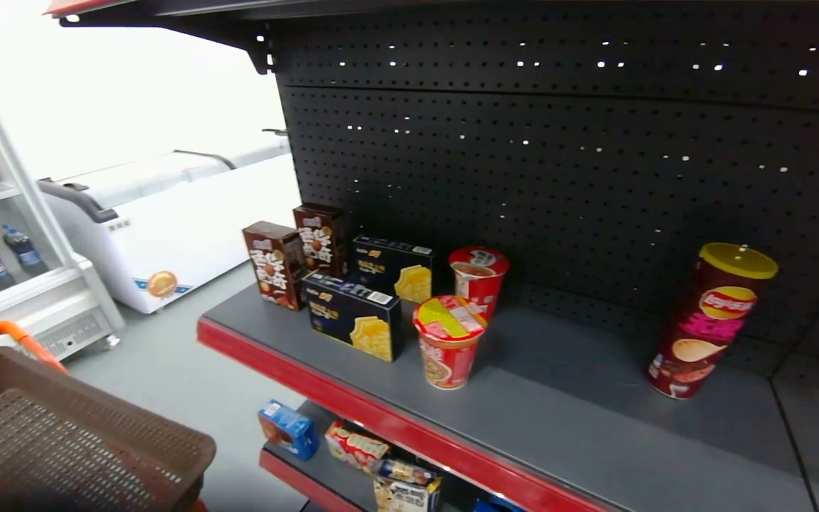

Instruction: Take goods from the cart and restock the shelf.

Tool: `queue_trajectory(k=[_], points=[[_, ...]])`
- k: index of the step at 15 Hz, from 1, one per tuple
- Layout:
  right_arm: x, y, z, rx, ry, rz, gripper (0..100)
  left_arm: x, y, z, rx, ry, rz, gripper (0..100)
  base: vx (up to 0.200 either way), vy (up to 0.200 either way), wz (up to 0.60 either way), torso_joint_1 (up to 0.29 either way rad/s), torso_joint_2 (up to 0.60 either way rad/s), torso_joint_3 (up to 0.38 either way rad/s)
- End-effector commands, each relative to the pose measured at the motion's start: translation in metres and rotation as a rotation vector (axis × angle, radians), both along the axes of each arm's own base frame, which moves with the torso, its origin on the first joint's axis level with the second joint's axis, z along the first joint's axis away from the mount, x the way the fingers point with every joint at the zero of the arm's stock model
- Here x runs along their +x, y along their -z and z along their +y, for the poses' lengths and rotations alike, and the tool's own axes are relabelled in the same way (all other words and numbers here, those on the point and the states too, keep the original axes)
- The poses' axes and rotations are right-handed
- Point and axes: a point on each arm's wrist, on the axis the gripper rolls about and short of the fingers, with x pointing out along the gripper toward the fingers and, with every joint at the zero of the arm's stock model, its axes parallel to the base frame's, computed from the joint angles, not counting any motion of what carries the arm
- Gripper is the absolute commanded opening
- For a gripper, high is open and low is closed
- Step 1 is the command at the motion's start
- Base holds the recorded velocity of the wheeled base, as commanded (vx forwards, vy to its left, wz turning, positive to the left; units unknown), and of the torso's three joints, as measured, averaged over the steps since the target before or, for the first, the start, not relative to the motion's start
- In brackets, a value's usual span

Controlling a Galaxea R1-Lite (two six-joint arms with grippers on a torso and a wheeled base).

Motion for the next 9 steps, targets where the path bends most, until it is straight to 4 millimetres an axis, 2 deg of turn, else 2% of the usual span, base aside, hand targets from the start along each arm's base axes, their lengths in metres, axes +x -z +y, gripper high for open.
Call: queue_trajectory(k=[1, 8, 9], points=[[0.0000, 0.0000, 0.0000, 0.000, -0.001, -0.001, 100, 0.0001, 0.0001, 0.0000, 0.000, 0.001, 0.000, 0, 0.000, 0.000, -0.60, 0.002, -0.01, 0.002], [0.0000, 0.0000, 0.0000, 0.000, 0.001, -0.001, 100, -0.0007, -0.0009, 0.0001, -0.005, -0.001, -0.007, 0, 0.000, 0.000, -0.60, 0.002, 0.00, 0.003], [0.0000, 0.0000, 0.0000, 0.000, 0.001, -0.001, 100, -0.0008, -0.0017, 0.0001, -0.019, 0.000, -0.008, 0, 0.000, 0.000, 0.00, 0.000, 0.00, 0.000]])
